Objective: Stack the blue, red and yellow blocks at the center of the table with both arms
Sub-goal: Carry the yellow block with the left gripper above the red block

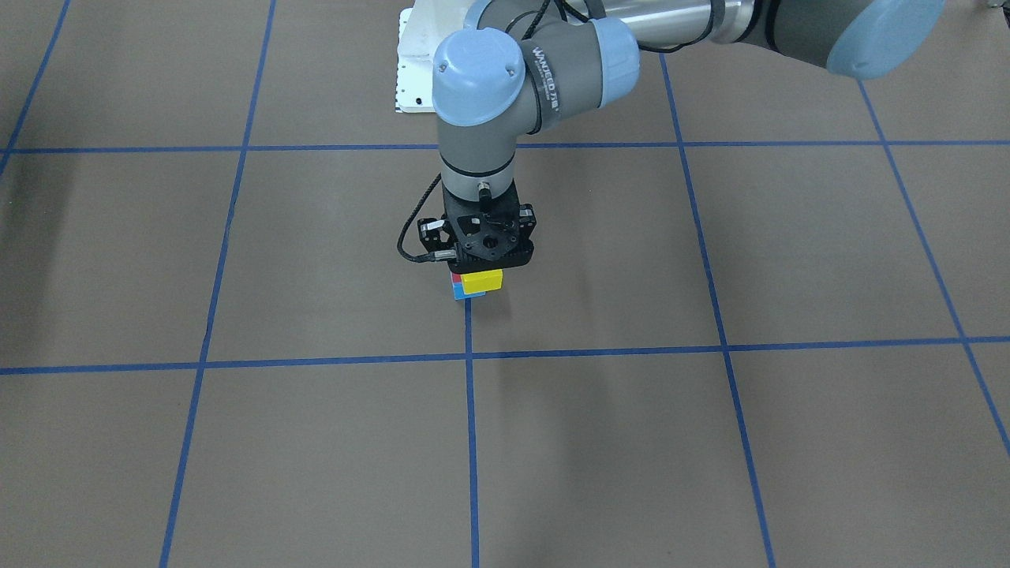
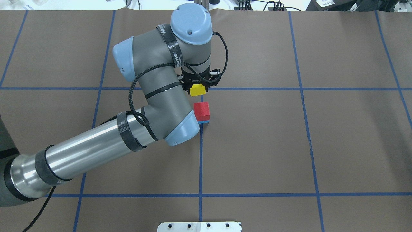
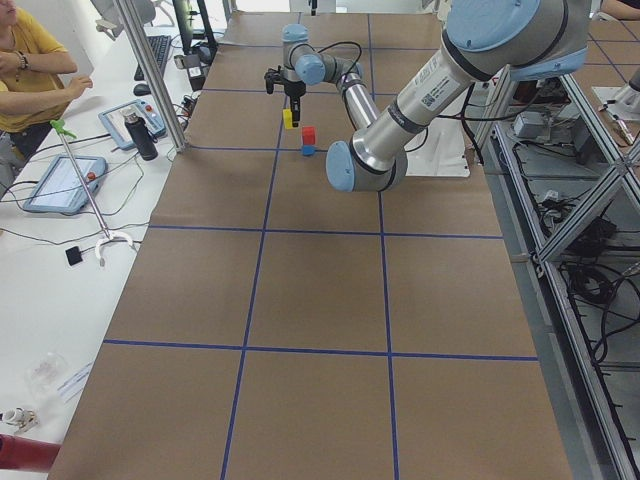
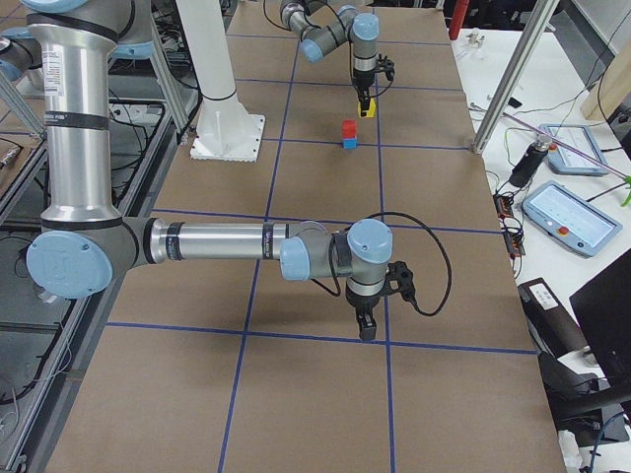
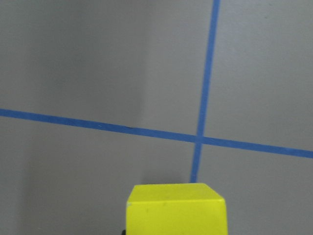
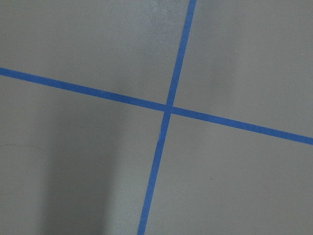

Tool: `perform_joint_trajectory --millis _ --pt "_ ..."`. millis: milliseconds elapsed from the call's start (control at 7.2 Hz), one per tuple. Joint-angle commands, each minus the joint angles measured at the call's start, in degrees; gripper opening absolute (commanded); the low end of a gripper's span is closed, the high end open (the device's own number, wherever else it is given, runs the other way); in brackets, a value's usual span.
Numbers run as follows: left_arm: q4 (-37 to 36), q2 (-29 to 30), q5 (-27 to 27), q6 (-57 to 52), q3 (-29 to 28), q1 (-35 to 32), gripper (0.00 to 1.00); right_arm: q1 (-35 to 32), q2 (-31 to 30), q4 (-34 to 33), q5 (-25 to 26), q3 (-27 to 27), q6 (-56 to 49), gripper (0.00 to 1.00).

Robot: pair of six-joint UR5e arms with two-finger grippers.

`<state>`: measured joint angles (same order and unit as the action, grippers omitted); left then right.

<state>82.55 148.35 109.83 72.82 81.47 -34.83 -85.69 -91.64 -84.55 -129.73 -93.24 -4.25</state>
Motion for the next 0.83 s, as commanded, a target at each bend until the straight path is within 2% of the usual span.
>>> perform_joint_trajectory --millis 0,139,694 --pt "0.0 -0.5 -1.7 0.3 -0.4 2.3 0.15 0.0 0.1 0.0 0.0 0.1 0.0 0.99" --pt "0.0 -0.4 -1.6 0.4 -0.1 2.6 0.15 0.0 0.1 0.0 0.0 0.2 0.0 0.99" --pt "-0.1 -2.6 -1.6 0.4 2.5 3.4 0.29 0.0 0.1 0.0 0.0 0.3 -0.1 0.99"
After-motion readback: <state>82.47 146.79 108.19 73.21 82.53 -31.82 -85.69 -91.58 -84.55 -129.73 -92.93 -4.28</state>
